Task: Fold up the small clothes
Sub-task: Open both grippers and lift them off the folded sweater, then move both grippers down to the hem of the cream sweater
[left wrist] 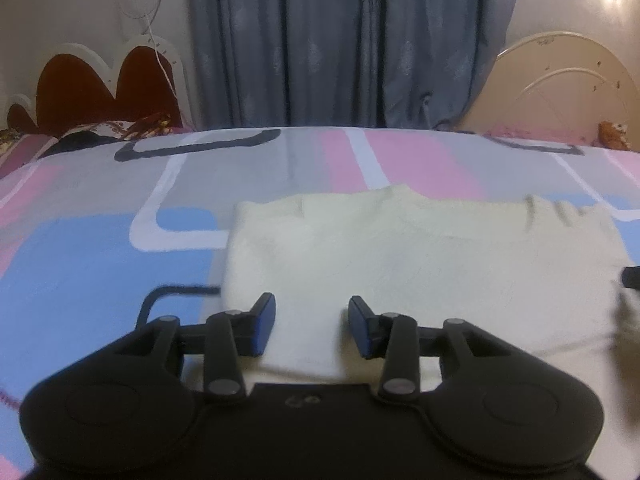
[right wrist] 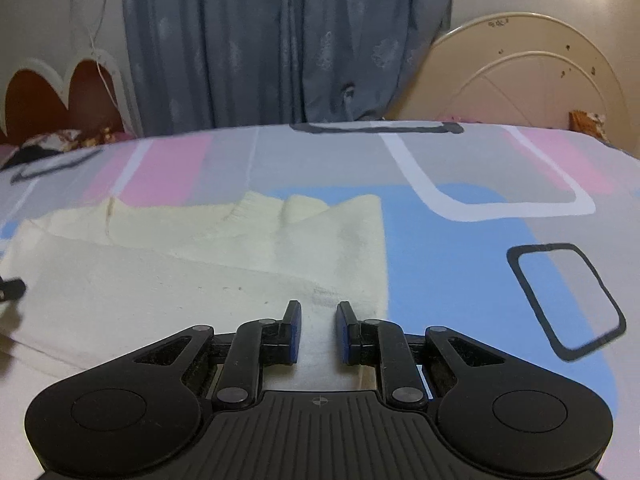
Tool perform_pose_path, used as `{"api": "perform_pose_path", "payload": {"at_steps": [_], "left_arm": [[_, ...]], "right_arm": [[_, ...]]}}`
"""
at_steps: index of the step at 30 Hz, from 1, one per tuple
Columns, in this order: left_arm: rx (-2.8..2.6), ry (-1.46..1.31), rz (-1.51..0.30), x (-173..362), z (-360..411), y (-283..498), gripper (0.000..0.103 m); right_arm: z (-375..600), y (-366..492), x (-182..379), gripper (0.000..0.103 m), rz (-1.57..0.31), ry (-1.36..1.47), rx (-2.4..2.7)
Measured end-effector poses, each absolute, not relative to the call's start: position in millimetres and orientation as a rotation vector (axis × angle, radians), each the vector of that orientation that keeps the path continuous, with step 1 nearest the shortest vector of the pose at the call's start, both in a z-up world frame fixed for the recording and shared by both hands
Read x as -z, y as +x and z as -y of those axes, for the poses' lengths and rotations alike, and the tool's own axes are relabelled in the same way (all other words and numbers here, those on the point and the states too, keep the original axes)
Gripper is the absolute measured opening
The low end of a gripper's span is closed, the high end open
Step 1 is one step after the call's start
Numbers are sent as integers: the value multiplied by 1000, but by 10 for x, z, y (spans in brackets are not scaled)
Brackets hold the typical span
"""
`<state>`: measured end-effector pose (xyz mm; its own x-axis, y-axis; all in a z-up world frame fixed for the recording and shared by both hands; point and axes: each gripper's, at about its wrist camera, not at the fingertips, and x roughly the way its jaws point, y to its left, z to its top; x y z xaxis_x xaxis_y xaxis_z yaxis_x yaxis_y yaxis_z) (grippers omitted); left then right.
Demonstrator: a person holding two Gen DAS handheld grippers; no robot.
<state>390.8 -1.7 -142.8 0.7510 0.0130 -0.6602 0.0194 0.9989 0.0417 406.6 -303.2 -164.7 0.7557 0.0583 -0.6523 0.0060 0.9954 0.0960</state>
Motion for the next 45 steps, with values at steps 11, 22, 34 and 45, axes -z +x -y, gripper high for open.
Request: {"api": "perform_pose_path", "payload": {"at_steps": [11, 22, 34, 45], "left_arm": [[113, 89, -776, 1538, 357, 3162, 40], [-36, 69, -801, 1587, -24, 2666, 42], [10, 4, -832, 1322, 379, 2017, 40], [54, 48, -858, 1527, 298, 1649, 47]], "right_arm": [[2367, 3354, 1683, 18, -763, 90, -285], [2976, 2895, 1840, 17, -789, 69, -204], [2778, 2317, 1570, 17, -792, 134, -383], [2616, 1846, 1771, 17, -846, 123, -359]]}}
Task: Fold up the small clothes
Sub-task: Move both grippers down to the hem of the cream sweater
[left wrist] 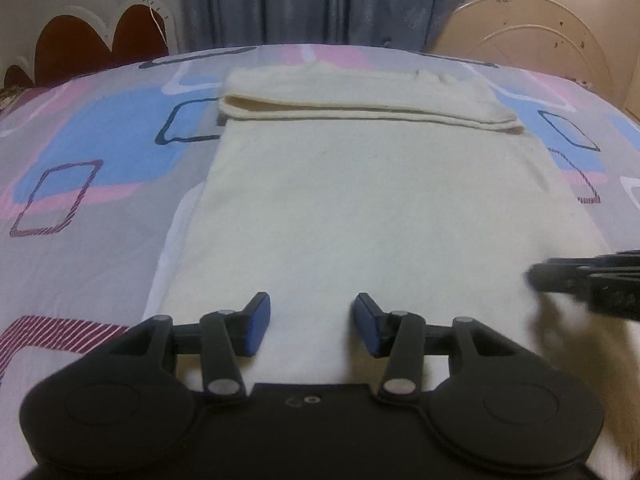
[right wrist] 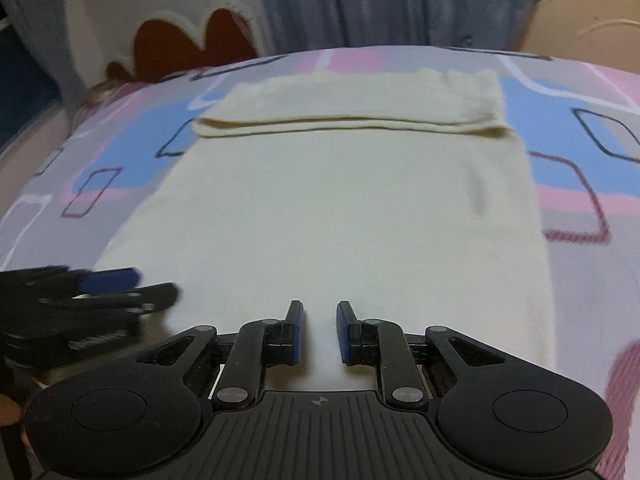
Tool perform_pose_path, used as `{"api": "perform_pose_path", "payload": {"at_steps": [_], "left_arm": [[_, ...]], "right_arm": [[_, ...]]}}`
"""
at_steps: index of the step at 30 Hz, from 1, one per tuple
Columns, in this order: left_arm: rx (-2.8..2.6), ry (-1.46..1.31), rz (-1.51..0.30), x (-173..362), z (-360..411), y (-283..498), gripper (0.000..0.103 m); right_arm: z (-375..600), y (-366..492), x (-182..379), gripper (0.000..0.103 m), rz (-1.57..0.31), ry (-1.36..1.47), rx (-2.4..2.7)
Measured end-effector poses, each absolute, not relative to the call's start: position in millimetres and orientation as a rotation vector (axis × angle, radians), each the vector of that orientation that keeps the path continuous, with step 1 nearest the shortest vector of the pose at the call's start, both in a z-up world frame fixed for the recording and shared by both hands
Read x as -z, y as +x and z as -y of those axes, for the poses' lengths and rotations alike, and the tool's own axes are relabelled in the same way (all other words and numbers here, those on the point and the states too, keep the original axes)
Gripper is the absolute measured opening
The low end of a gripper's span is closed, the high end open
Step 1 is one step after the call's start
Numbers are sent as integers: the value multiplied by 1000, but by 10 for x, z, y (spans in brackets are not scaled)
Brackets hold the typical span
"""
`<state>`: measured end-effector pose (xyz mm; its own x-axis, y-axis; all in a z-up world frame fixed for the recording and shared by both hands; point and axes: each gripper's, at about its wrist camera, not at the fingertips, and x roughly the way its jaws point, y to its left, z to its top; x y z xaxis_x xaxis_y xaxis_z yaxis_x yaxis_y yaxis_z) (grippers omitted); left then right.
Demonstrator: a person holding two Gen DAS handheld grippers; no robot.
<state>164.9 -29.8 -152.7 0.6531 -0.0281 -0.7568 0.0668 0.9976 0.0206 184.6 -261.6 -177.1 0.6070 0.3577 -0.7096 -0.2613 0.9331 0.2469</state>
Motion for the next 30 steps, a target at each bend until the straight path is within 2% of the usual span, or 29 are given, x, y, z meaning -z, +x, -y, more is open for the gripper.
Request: {"api": "perform_pose_path", "payload": {"at_steps": [6, 13, 15, 17, 18, 20, 21, 30], "left_arm": [[65, 49, -843, 1512, 98, 1384, 47], [64, 29, -847, 1428, -25, 1146, 47], [51, 23, -844, 1391, -51, 1093, 58], [38, 27, -827, 1353, -82, 1018, 64], [36, 34, -818, 1340, -103, 981, 64], [38, 50, -811, 1325, -140, 918, 64], [38, 53, -811, 1326, -167, 894, 64], [59, -1, -875, 1482, -351, 718, 59]], "right_arm": [[2981, 1549, 1776, 17, -851, 97, -237], [2974, 1153, 1692, 18, -852, 72, -166], [2954, 1062, 1655, 18, -846, 78, -160], [2948, 962, 1627, 18, -840, 69, -147], [2949, 917, 1619, 21, -837, 66, -138], [2982, 824, 1607, 46, -833, 67, -111], [3005, 772, 1597, 63, -822, 66, -95], [3180, 504, 1690, 63, -859, 115, -44]]}}
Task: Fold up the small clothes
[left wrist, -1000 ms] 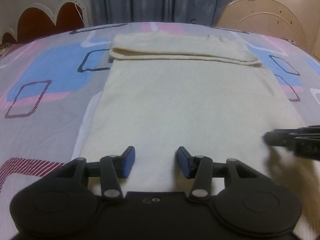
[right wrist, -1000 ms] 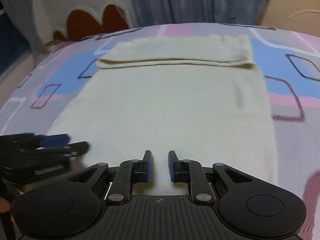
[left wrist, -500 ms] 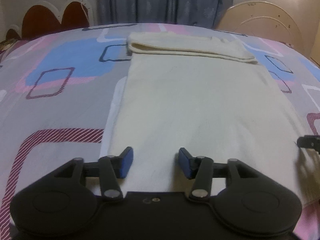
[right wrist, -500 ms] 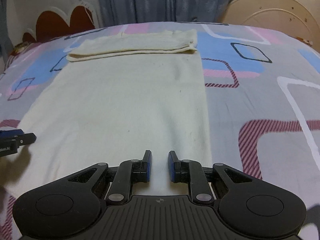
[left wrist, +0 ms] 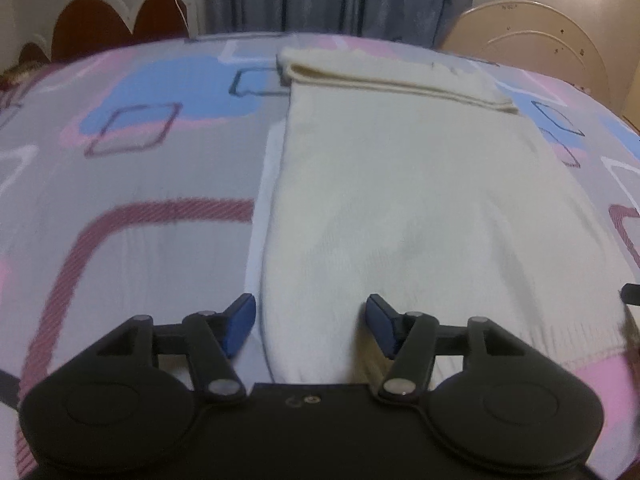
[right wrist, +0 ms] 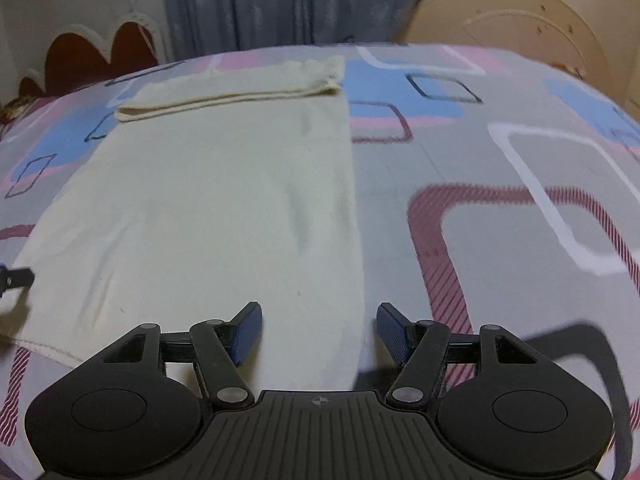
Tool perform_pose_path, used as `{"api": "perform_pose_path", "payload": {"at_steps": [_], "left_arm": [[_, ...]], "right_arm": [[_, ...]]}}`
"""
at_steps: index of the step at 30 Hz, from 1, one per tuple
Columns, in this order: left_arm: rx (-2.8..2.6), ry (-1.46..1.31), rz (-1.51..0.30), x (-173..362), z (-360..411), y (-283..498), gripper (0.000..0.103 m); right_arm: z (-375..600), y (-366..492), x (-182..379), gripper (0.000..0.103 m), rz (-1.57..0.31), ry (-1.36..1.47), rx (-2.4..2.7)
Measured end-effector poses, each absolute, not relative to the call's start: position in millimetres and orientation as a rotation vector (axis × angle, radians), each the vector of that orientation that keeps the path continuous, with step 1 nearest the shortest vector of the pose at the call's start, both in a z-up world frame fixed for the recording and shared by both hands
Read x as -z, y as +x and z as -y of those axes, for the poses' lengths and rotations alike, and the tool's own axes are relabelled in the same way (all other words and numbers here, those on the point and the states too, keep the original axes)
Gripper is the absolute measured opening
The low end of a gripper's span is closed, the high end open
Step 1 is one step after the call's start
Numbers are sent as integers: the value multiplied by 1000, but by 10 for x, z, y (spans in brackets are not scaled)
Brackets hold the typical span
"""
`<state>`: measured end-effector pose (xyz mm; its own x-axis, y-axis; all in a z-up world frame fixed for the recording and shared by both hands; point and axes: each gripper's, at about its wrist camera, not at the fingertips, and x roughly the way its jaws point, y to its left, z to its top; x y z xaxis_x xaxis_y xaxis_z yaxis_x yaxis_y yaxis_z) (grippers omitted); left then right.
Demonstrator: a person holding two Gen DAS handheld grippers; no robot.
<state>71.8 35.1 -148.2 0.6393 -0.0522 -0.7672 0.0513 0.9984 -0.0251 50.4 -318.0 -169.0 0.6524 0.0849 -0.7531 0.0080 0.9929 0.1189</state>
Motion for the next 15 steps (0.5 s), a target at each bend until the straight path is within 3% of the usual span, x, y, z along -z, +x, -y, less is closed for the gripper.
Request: {"api": "perform_pose_path", "payload": {"at_steps": [3, 5, 7, 11, 12, 15], "left_arm": [[78, -10, -877, 1495, -365, 679, 55], [94, -26, -884, 1486, -399, 655, 46], [112, -27, -892, 1472, -405, 635, 35], [151, -54, -933, 1451, -427, 638, 15], [165, -62, -945, 1449, -425, 651, 10], [193, -85, -972, 1452, -437, 723, 7]], "right_arm": [[3210, 450, 1761, 63, -879, 148, -35], [3206, 419, 1757, 63, -876, 155, -33], [3195, 418, 1748, 48, -883, 160, -47], [3177, 446, 1732, 41, -903, 171, -76], [3199, 451, 1727, 34, -911, 196, -85], [3246, 476, 1711, 20, -936, 234, -102]]}}
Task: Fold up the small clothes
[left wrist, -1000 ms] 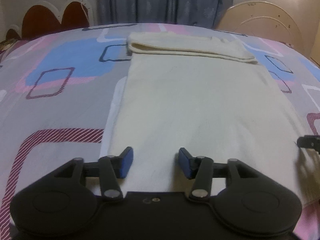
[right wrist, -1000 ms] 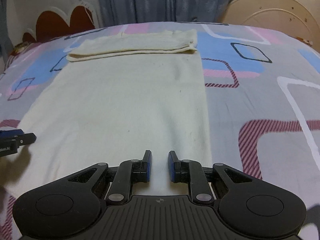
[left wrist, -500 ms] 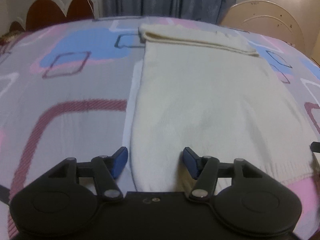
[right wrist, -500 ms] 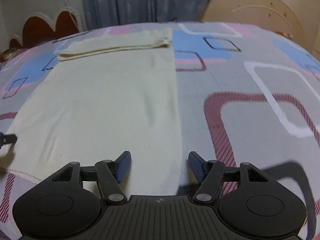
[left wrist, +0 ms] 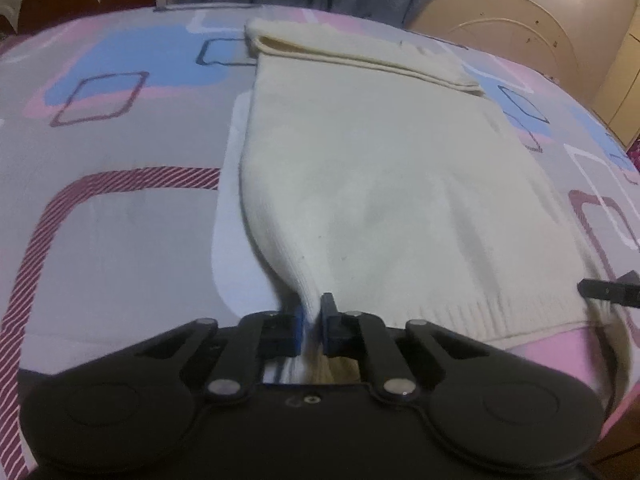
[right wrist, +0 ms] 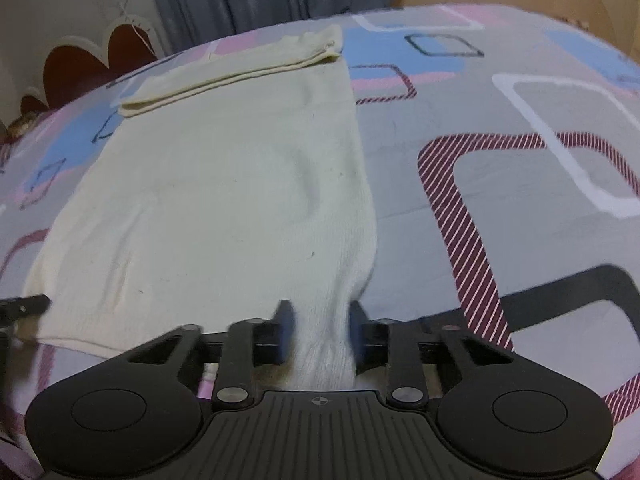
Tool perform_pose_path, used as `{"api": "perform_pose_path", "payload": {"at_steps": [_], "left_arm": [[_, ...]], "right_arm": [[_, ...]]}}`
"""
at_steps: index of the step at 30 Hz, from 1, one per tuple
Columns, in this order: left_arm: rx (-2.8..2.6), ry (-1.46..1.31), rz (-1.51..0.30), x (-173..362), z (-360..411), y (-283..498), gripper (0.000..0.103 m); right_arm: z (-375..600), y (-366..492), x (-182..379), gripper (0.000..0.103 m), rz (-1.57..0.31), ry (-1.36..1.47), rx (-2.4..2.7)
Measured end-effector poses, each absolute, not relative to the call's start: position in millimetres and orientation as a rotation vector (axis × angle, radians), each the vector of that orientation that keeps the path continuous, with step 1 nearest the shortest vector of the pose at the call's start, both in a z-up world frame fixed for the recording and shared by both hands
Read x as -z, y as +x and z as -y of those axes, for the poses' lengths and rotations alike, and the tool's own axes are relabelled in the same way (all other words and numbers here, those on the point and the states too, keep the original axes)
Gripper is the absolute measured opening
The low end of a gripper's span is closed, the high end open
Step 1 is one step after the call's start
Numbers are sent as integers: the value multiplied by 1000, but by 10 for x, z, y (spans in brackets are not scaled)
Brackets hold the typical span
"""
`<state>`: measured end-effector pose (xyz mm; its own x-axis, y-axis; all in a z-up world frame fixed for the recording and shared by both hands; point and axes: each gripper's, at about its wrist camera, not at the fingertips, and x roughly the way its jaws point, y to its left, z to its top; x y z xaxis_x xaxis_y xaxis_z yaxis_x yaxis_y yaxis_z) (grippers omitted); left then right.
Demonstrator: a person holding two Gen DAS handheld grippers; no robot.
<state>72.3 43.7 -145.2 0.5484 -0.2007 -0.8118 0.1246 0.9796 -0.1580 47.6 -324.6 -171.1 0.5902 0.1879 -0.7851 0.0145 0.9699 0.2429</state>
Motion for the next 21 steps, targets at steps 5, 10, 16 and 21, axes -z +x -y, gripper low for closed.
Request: {"api": "perform_pose_path", "payload": {"at_steps": [5, 10, 16, 21], "left_arm": [[229, -155, -980, 1398, -545, 808, 6], [250, -184, -891, 1166, -549, 973, 6], [245, -221, -739, 829, -483, 1488, 6], [234, -201, -646, 716, -362, 2077, 6]], "right_arm": [[3321, 520, 1664, 6, -975, 297, -141], [3456, 641, 1439, 5, -920, 426, -208], [3548, 1154, 1079, 5, -810, 503, -245], [3533, 1819, 882, 5, -724, 490, -235]]}}
